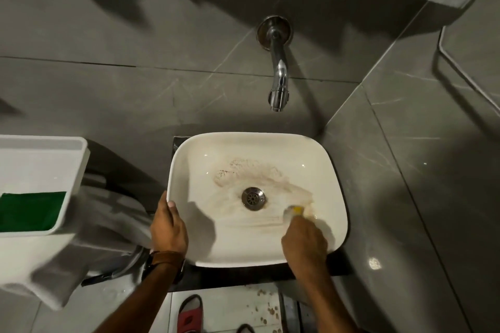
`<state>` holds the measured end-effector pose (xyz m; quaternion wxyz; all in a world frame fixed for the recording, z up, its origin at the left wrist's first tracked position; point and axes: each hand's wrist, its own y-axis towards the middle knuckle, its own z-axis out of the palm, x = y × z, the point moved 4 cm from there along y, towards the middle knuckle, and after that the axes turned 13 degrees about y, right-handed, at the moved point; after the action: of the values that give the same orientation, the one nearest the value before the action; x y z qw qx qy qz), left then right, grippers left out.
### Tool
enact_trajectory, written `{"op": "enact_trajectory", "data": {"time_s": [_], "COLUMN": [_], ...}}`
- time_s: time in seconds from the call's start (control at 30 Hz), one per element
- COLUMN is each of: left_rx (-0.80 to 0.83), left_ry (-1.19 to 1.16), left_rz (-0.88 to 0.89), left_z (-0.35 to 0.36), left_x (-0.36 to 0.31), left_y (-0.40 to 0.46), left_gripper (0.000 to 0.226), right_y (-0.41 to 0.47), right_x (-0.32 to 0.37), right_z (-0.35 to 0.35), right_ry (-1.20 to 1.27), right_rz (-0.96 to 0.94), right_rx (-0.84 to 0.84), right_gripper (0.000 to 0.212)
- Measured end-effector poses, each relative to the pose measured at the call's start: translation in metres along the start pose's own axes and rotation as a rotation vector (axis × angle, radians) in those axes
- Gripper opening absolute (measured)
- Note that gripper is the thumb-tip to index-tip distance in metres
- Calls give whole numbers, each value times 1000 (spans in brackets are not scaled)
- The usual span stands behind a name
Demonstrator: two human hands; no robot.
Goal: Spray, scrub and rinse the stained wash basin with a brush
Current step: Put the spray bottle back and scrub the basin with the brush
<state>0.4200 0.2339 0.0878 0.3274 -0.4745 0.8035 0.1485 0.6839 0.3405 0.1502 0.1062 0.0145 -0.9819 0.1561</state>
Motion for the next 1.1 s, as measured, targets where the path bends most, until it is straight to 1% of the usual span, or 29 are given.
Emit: {"op": "enact_trajectory", "data": {"time_s": [0.07, 0.1, 0.13, 0.2, 0.23, 0.27, 0.3, 0.33, 0.37, 0.4, 0.43, 0.47, 0.5, 0.53, 0.57, 0.6, 0.63, 0.67, 0.73, 0.77, 0.83, 0.87, 0.93, 0.97, 1.0, 1.03, 1.1], "left_rx": [-7, -9, -10, -11, -11, -8, -2, 8, 19, 29, 34, 34, 35, 40, 50, 61, 69, 72, 70, 67, 54, 45, 33, 29, 28, 30, 28], "left_ry": [15, 21, 19, 3, -2, -7, -11, -13, -11, -11, -13, -16, -17, -14, -16, -22, -30, -36, -51, -54, -47, -44, -29, -18, -9, -5, -6], "left_rz": [-1, 0, 9, 39, 42, 33, 17, 4, -3, -5, -2, 1, 3, 3, 0, -7, -13, -15, -19, -19, -4, 1, -1, -1, -2, -4, -11], "left_z": [0, 0, 0, 1, 1, 1, 1, 1, 1, 0, -1, -2, -2, -2, -1, -1, -1, 0, 0, 0, -1, -1, 0, 0, 0, -1, -1], "left_x": [1, 2, 2, 2, 2, 2, 2, 3, 2, 1, 0, -1, -1, -1, -1, -1, -1, -1, -1, -2, -2, -1, 0, 1, 1, 2, 3], "left_y": [2, 3, 2, 1, 1, 1, 1, 1, 1, 1, 0, 1, 1, 0, 0, -1, -1, -1, -2, -2, -1, -1, 0, 0, 0, 0, 0], "left_gripper": [43, 43, 43, 44, 46, 48, 49, 51, 51, 52, 52, 51, 51, 50, 50, 50, 50, 50, 51, 52, 54, 56, 57, 56, 53, 51, 49], "right_y": [-34, -48, -52, -28, 0, 27, 48, 61, 59, 48, 41, 40, 47, 58, 68, 70, 63, 48, 20, 20, 44, 59, 81, 83, 84, 82, 69], "right_x": [32, 61, 92, 140, 145, 136, 119, 99, 81, 72, 66, 61, 59, 65, 75, 96, 127, 162, 204, 204, 164, 132, 65, 40, 25, 22, 42], "right_z": [31, 43, 52, 61, 55, 42, 23, 1, -25, -53, -70, -69, -49, -19, 11, 36, 56, 69, 77, 75, 64, 53, 19, 4, -3, -2, 17], "right_ry": [34, 77, 136, 181, 167, 160, 174, 183, 226, 316, 313, 343, 449, 483, 440, 431, 408, 406, 489, 484, 350, 293, 257, 254, 272, 274, 257], "right_rz": [-120, -186, -271, -401, -392, -333, -240, -153, -122, -110, -85, -69, -29, 36, 94, 64, -33, -173, -321, -345, -259, -162, 80, 158, 190, 193, 126], "right_rx": [120, 217, 241, 213, 212, 182, 132, 21, -216, -404, -537, -575, -445, -260, -78, 33, 125, 186, 268, 264, 197, 119, -112, -190, -222, -211, -102], "right_gripper": [25, 25, 25, 25, 27, 27, 27, 25, 19, 13, 9, 9, 8, 14, 24, 30, 33, 35, 38, 38, 38, 37, 31, 28, 27, 26, 25]}}
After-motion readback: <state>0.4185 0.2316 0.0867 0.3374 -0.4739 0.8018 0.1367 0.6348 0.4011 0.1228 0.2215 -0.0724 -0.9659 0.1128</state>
